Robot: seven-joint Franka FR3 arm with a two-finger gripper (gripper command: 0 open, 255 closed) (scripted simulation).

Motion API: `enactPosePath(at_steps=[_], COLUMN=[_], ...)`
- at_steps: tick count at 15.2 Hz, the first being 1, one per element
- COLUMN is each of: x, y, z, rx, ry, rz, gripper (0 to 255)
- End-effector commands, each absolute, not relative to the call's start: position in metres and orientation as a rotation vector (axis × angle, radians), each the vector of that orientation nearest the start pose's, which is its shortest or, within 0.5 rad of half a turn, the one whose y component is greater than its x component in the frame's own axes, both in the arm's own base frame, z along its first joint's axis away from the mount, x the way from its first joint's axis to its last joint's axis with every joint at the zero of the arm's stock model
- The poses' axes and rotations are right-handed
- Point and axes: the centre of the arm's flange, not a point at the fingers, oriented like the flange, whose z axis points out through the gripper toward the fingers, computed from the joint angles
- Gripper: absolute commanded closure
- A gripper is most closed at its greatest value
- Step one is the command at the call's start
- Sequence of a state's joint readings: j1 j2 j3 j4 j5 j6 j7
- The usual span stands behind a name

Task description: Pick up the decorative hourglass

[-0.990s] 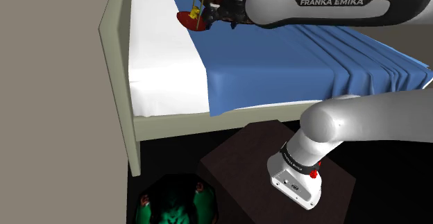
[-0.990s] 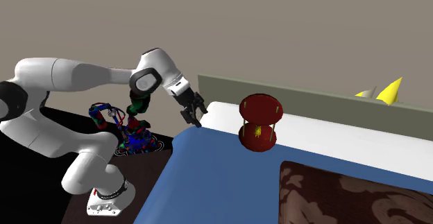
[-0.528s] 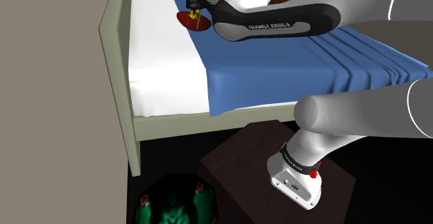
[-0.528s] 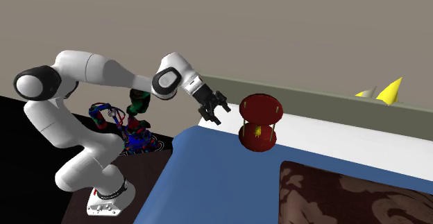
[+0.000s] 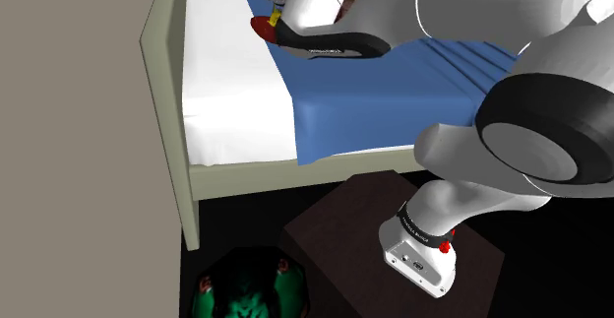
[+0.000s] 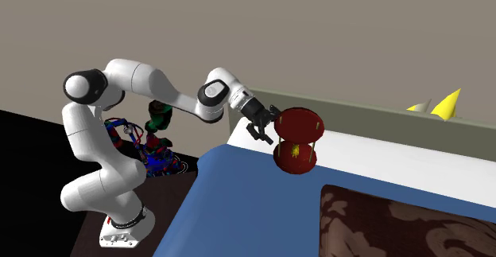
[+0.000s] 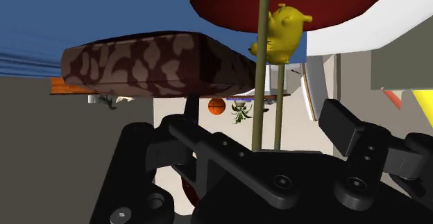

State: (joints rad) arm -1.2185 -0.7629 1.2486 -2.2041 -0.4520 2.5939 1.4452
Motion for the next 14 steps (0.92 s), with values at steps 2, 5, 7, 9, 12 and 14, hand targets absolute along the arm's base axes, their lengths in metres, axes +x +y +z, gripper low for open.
enactPosePath(at_steps=[2, 5, 7, 9, 12, 14], x=[0.527, 0.527, 0.527, 0.526, 0.527, 0.527], y=[0.127, 0.127, 0.127, 0.126, 0.127, 0.127], z=[0.498, 0.482, 0.479, 0.479, 0.479, 0.479], rx=[-2.724, -2.724, -2.724, -2.724, -2.724, -2.724], ry=[1.381, 1.381, 1.381, 1.381, 1.381, 1.381], rz=[-1.859, -1.859, -1.859, -1.859, -1.859, -1.859], gripper=[0, 0, 0, 255, 255, 255])
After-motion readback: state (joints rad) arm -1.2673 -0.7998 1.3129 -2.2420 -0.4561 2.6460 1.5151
